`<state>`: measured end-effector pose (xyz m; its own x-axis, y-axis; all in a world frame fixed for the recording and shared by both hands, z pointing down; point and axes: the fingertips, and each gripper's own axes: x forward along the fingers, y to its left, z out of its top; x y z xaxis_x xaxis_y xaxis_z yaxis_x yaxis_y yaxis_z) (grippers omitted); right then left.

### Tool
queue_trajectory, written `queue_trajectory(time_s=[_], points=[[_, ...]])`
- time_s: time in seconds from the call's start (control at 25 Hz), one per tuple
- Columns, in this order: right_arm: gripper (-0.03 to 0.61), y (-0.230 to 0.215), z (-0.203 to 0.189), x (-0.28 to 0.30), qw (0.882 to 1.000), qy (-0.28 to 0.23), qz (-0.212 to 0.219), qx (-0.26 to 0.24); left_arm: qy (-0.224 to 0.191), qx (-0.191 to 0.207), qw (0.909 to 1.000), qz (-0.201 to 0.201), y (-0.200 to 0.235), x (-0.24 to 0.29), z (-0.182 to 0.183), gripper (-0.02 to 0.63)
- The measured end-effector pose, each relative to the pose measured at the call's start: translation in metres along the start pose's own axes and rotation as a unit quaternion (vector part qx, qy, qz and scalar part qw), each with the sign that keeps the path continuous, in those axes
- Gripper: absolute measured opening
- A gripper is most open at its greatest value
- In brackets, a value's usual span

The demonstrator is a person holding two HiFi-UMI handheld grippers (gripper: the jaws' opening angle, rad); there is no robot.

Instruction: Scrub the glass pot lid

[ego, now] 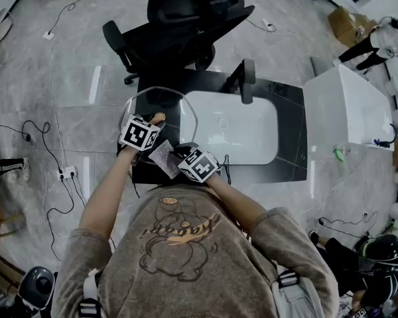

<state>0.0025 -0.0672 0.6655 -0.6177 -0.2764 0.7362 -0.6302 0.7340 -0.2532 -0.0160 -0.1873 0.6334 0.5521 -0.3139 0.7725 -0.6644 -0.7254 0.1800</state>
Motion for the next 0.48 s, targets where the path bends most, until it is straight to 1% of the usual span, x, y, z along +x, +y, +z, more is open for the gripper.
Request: queue_trajectory(time_s=[0.24,0.48], points=[[0.072,-0.037,-0.019,-0.022,0.999,0.003,-0.028,0.032,-0.003,-0.002,1.0,-0.002,-0.002,0.0,-0.001,0.187],[0.074,-0.087,-0.02,-0.04,0.995,0.006,-0.072,0.062,-0.006,-0.002,1.0,-0.001,-0.001,0.0,-0.001,0.187]])
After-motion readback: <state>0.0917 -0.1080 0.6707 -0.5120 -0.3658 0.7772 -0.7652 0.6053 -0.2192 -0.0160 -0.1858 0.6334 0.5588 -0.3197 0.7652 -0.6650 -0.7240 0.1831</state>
